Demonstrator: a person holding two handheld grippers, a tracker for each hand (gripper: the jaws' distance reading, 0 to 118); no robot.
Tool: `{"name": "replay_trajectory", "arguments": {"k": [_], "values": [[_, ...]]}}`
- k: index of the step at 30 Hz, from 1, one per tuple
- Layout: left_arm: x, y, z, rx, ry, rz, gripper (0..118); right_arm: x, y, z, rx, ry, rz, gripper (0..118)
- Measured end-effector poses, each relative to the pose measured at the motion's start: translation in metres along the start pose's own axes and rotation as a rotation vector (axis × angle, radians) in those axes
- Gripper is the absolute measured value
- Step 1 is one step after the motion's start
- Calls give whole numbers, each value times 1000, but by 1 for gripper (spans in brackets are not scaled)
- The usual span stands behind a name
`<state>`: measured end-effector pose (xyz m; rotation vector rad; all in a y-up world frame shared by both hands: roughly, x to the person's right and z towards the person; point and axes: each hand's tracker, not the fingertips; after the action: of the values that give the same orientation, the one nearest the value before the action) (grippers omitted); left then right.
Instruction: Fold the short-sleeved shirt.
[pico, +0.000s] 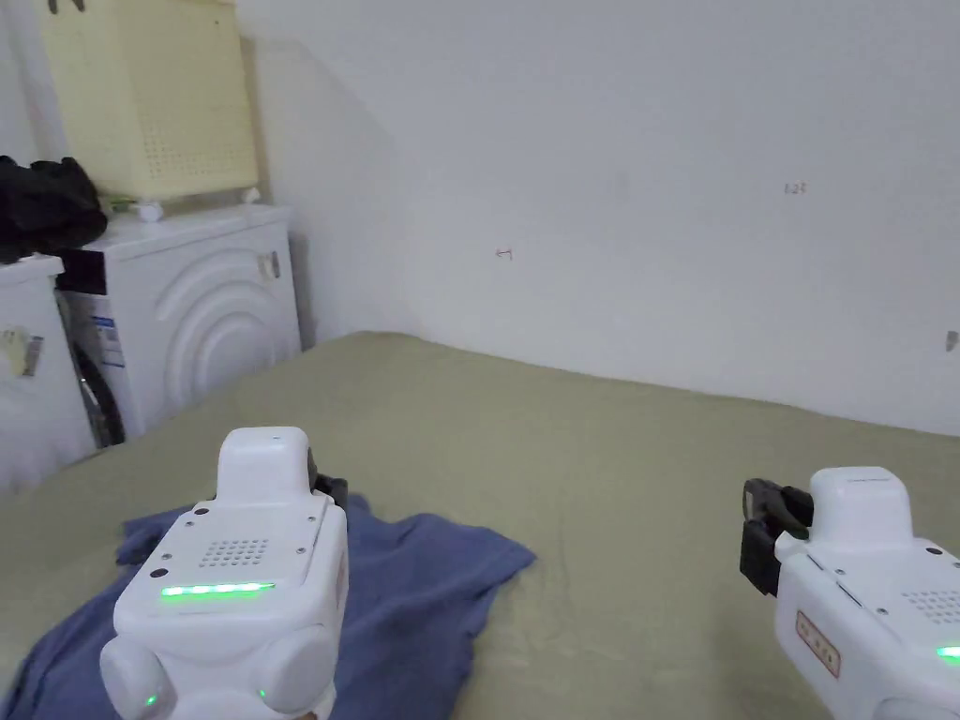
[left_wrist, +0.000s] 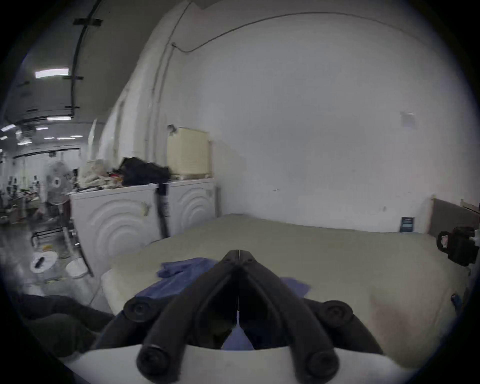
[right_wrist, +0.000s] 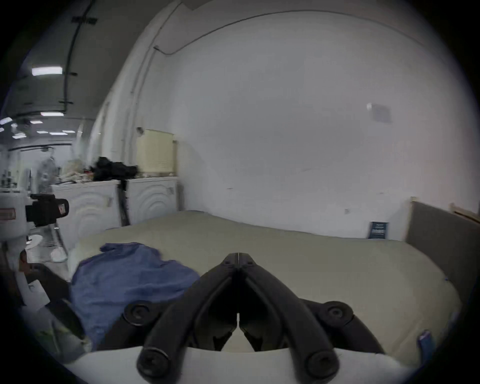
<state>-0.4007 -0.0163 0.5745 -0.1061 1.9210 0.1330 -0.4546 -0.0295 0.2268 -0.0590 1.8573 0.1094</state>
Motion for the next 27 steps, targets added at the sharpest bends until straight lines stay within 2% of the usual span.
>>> {"name": "replay_trajectory", "arguments": {"k": [4, 7, 10, 11, 15, 16, 17, 18, 19, 21, 27], "values": [[-48, -19, 8, -41, 73, 38, 0, -41, -14, -22, -34, 125, 15, 0], [-71, -30, 3, -107, 109, 93, 0, -58, -21, -24, -59, 157, 25, 0], [-80, -36, -15, -152, 67, 103, 7, -58, -25, -20, -73, 165, 47, 0], [-81, -36, -27, -175, -1, 86, 10, -54, -27, -21, -83, 163, 56, 0], [-74, -23, -100, -312, -132, 4, 27, -22, -34, -20, -121, 121, 63, 0], [-69, -18, -125, -384, -176, -31, 43, -13, -35, -19, -131, 102, 65, 0], [-63, -16, -151, -473, -233, -71, 72, -4, -36, -17, -137, 88, 69, 0], [-55, -15, -180, -573, -290, -116, 108, 7, -37, -16, -151, 73, 70, 0], [-44, -18, -199, -614, -295, -160, 118, 15, -38, -15, -164, 56, 71, 0], [-29, -28, -243, -699, -360, -210, 118, 39, -49, -11, -183, 13, 62, 0], [15, -86, -312, -918, -383, -189, 118, 80, -70, 6, -261, -66, 34, 0]]}}
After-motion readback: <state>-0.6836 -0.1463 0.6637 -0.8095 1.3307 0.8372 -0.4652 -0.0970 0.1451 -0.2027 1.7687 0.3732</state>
